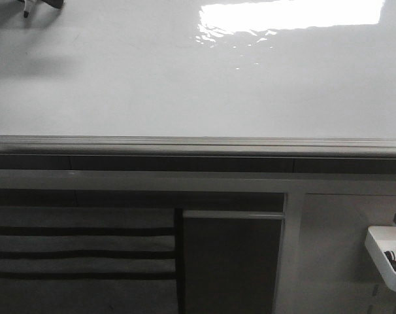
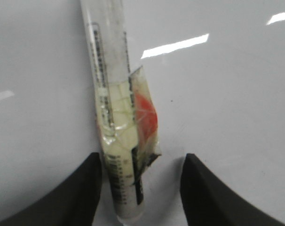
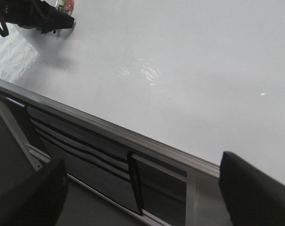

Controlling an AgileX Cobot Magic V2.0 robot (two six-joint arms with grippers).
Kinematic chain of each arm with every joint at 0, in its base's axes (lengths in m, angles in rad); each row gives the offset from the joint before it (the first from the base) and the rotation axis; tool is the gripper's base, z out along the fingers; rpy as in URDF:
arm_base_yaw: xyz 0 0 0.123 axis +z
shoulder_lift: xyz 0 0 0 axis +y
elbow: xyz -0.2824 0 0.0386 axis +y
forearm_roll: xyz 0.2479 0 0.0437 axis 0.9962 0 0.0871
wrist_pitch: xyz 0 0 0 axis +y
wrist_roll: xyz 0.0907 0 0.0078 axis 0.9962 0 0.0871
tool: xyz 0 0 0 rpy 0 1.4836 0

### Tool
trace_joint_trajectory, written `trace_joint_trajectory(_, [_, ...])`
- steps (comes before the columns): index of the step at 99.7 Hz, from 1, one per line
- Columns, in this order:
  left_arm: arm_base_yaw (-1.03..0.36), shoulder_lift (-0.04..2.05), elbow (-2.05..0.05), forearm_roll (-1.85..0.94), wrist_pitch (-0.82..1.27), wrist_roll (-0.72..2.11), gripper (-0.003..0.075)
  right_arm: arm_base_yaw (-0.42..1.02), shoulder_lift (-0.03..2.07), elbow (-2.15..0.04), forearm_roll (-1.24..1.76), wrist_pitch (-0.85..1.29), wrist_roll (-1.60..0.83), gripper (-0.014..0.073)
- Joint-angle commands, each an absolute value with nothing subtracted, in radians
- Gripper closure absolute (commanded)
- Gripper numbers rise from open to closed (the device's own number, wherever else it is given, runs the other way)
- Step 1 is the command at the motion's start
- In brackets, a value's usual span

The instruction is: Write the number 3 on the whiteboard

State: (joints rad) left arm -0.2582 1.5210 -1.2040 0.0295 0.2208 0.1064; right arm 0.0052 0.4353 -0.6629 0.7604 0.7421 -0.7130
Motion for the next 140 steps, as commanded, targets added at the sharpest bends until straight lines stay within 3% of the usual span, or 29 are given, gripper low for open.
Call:
trace_joint_trajectory(1, [-0.251,1.495,-1.240,0.031,0.130,0.108,0.0440,0.001,0.449,-0.697,0.800,0.692,-0.725,0.0004])
trace_joint_trajectory(27, [-0.251,1.502,-1.240,0.031,0.127,0.108,0.0594,0.001,0.449,-0.697,0.800,0.683,-0.725,0.0004])
trace_joint_trajectory(50, [-0.251,1.474,-1.240,0.031,0.184,0.108,0.0677,0.001,0.449,-0.697,0.812,0.685,-0.725,0.0004])
trace_joint_trajectory(66, [-0.251,1.399,-1.240,0.037,0.342,0.124,0.0717,0.001,0.506,-0.756,0.821,0.808,-0.725,0.0004])
trace_joint_trajectory(87, [-0.304,1.259,-1.240,-0.014,0.688,0.378,0.0738,0.019,0.716,-0.923,0.861,1.053,-0.796,0.0006])
trace_joint_trajectory(111, [-0.418,1.191,-1.240,-0.391,1.049,0.803,0.0738,0.260,0.937,-1.051,0.802,1.095,-0.927,0.0134])
trace_joint_trajectory(140, [-0.619,1.195,-1.240,-0.454,1.074,0.923,0.0738,0.522,1.170,-1.205,0.642,1.013,-0.945,0.0148])
